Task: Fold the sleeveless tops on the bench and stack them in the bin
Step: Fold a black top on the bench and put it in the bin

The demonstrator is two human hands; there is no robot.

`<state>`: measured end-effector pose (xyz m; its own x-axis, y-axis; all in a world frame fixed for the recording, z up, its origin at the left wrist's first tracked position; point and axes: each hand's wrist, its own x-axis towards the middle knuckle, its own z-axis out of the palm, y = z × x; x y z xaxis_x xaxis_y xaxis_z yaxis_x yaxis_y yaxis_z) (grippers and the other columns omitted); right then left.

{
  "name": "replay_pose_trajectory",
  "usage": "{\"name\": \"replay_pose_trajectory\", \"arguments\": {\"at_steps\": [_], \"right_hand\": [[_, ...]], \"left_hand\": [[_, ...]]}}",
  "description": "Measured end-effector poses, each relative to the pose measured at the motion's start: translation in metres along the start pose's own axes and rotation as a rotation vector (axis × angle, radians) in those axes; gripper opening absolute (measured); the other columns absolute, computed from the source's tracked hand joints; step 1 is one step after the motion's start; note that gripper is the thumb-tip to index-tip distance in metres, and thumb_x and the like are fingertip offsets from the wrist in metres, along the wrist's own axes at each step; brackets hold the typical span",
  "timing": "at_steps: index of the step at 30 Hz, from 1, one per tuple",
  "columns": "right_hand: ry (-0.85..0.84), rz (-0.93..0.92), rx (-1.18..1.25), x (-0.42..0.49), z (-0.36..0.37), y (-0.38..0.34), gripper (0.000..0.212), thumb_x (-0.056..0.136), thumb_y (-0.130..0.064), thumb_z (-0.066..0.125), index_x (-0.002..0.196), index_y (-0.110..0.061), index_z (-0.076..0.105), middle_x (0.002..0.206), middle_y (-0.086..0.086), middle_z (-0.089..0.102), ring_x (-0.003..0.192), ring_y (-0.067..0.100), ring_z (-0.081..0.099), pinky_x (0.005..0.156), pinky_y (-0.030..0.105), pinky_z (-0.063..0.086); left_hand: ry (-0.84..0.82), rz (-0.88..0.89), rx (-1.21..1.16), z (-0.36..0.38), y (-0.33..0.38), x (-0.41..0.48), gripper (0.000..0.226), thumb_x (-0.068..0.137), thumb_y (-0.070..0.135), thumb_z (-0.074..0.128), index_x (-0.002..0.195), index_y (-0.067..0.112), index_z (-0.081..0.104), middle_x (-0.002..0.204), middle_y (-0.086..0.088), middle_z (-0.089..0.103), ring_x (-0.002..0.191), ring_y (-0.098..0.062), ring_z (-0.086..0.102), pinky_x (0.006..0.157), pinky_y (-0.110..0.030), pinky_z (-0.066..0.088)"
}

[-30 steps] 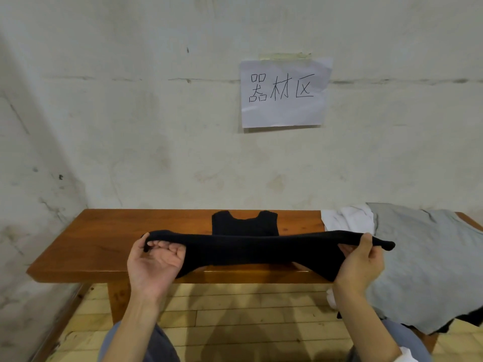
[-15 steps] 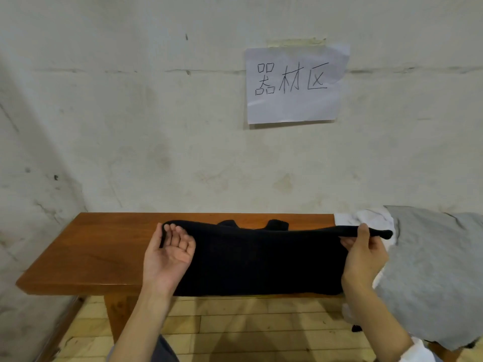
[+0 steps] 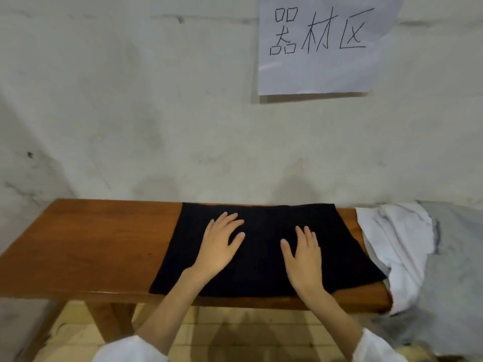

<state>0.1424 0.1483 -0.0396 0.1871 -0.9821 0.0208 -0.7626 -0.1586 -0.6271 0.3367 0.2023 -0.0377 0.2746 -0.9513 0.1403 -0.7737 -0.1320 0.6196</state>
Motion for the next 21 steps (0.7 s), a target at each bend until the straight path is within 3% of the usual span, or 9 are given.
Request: {"name": "replay_pose_trajectory", "arguments": {"at_steps": [3, 7, 9, 11, 13, 15, 18, 21], "right_hand": [[-0.075, -0.035, -0.357, -0.005, 0.013, 0.006, 0.071, 0.097, -0.056, 0.021, 0.153, -0.014, 0.007, 0.16, 0.007, 0.002, 0.148, 0.022, -0.003, 0.118, 0.039, -0.003], [-0.111, -0.125, -0.528, 0.002, 0.009, 0.015, 0.077, 0.093, -0.064, 0.01, 0.152, -0.015, 0.002, 0.16, 0.007, -0.001, 0.147, 0.022, -0.005, 0.117, 0.04, -0.005], [-0.175, -0.205, -0.536, 0.011, 0.001, 0.021, 0.09, 0.082, -0.073, -0.006, 0.152, -0.017, 0.0, 0.16, 0.005, -0.005, 0.147, 0.02, -0.007, 0.115, 0.038, -0.009], [-0.281, -0.313, -0.555, 0.023, -0.01, 0.03, 0.099, 0.073, -0.079, -0.013, 0.152, -0.021, -0.001, 0.158, -0.001, -0.009, 0.147, 0.017, -0.009, 0.115, 0.036, -0.01], [-0.409, -0.353, -0.502, 0.035, -0.026, 0.034, 0.08, 0.085, -0.071, 0.012, 0.152, -0.026, 0.004, 0.159, -0.003, -0.008, 0.147, 0.015, -0.009, 0.116, 0.034, -0.009], [-0.499, -0.306, -0.407, 0.039, -0.037, 0.03, 0.063, 0.094, -0.042, 0.039, 0.151, -0.028, 0.014, 0.161, -0.002, -0.001, 0.147, 0.016, -0.006, 0.117, 0.036, -0.004], [-0.36, -0.202, -0.265, 0.02, -0.033, 0.011, 0.058, 0.094, -0.021, 0.048, 0.148, -0.021, 0.027, 0.16, 0.005, 0.008, 0.147, 0.022, -0.001, 0.118, 0.041, 0.003], [-0.106, -0.002, -0.232, -0.013, -0.013, -0.005, 0.061, 0.097, -0.03, 0.042, 0.151, -0.014, 0.018, 0.16, 0.01, 0.005, 0.147, 0.026, -0.003, 0.118, 0.044, 0.001]], "left_hand": [[-0.164, 0.147, 0.414, 0.015, -0.012, -0.003, 0.072, 0.087, 0.06, 0.003, 0.148, 0.031, 0.027, 0.158, 0.008, 0.015, 0.147, -0.012, 0.001, 0.118, -0.037, -0.006], [-0.145, 0.077, 0.481, 0.021, -0.003, -0.011, 0.053, 0.1, 0.049, 0.018, 0.15, 0.032, 0.018, 0.16, 0.007, 0.008, 0.147, -0.013, -0.002, 0.118, -0.04, -0.006], [-0.129, -0.004, 0.484, 0.024, 0.009, -0.019, 0.051, 0.102, 0.046, 0.02, 0.15, 0.031, 0.015, 0.16, 0.006, 0.006, 0.147, -0.014, -0.003, 0.118, -0.041, -0.007], [-0.105, -0.109, 0.481, 0.034, 0.022, -0.034, 0.051, 0.101, 0.045, 0.022, 0.149, 0.03, 0.022, 0.159, 0.003, 0.011, 0.147, -0.019, 0.006, 0.118, -0.044, 0.0], [-0.056, -0.149, 0.477, 0.041, 0.038, -0.054, 0.049, 0.095, 0.045, 0.032, 0.137, 0.026, 0.05, 0.148, -0.003, 0.042, 0.136, -0.027, 0.039, 0.11, -0.052, 0.03], [-0.075, -0.143, 0.503, 0.042, 0.052, -0.067, 0.044, 0.085, 0.046, 0.049, 0.118, 0.023, 0.066, 0.128, -0.004, 0.061, 0.115, -0.029, 0.059, 0.092, -0.051, 0.048], [0.0, -0.037, 0.422, 0.036, 0.065, -0.06, 0.032, 0.09, 0.037, 0.055, 0.116, 0.021, 0.064, 0.122, 0.0, 0.06, 0.115, -0.024, 0.053, 0.095, -0.041, 0.041], [-0.032, 0.15, 0.362, 0.031, 0.062, -0.031, 0.033, 0.098, 0.027, 0.042, 0.127, 0.02, 0.057, 0.132, 0.003, 0.052, 0.125, -0.016, 0.041, 0.106, -0.031, 0.028]]}}
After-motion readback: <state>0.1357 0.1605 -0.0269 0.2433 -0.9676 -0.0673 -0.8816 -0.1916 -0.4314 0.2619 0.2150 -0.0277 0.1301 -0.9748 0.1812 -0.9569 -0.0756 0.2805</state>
